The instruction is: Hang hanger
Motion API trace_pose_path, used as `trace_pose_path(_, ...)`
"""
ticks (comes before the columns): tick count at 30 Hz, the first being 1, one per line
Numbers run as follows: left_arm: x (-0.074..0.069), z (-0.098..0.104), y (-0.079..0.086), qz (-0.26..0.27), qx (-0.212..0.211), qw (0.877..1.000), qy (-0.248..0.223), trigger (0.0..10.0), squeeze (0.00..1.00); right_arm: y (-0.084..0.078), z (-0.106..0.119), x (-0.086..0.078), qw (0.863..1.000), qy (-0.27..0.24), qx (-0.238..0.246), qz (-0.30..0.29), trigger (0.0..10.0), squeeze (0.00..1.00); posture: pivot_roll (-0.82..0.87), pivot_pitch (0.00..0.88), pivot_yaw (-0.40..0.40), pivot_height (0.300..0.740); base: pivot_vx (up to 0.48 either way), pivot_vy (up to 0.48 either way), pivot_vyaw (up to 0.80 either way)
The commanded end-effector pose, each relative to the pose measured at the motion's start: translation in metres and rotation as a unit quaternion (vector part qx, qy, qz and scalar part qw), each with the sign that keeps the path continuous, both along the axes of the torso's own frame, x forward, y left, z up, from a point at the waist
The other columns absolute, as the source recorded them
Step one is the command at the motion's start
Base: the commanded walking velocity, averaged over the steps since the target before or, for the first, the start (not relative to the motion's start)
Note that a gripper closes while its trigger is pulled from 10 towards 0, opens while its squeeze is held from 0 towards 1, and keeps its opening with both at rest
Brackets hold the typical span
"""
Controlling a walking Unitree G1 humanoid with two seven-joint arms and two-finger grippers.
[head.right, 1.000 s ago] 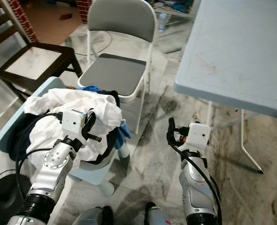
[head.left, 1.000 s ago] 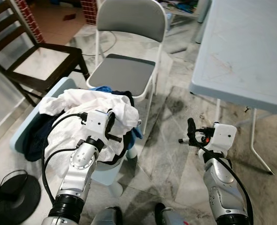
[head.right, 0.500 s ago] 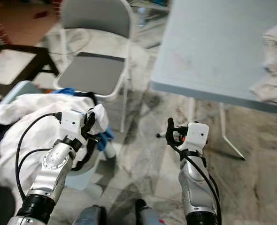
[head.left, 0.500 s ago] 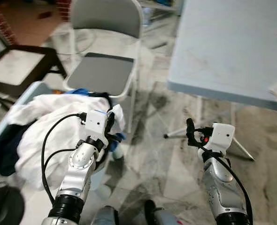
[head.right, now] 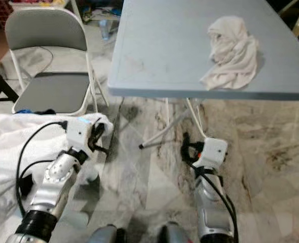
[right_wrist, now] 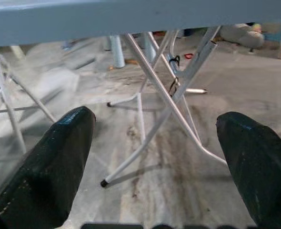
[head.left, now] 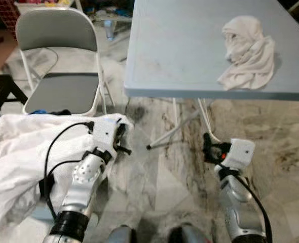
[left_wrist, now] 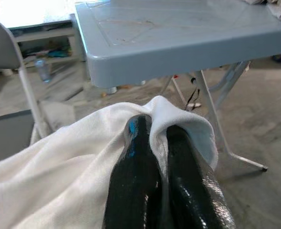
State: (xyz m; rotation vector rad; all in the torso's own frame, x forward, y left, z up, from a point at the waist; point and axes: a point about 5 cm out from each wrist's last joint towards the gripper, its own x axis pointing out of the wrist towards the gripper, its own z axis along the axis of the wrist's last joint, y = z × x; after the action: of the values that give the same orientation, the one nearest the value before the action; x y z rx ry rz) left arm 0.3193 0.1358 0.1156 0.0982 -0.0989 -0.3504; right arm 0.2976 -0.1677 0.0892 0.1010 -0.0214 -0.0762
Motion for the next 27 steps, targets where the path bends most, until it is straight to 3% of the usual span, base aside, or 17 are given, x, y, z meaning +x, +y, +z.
trace_pose_path(1, -0.001, -0.001, -0.011, -0.02, -0.002, 1.0, 0.004, 10.0, 0.0, -0.007, -0.003, -0.002, 1.0, 0.005, -0.006, -0.01, 10.0, 0.0, 0.11, 0.205, 0.051, 0.74, 0.0, -0.39, 0.0)
trace_pose_path(27, 0.002, 0.003, -0.023, -0.032, -0.011, 0.999, 0.0, 10.0, 0.0, -0.012, 0.001, 0.002, 1.0, -0.004, -0.014, -0.017, 10.0, 0.0, 0.1, 0.198, 0.046, 0.74, 0.0, -0.329, 0.0)
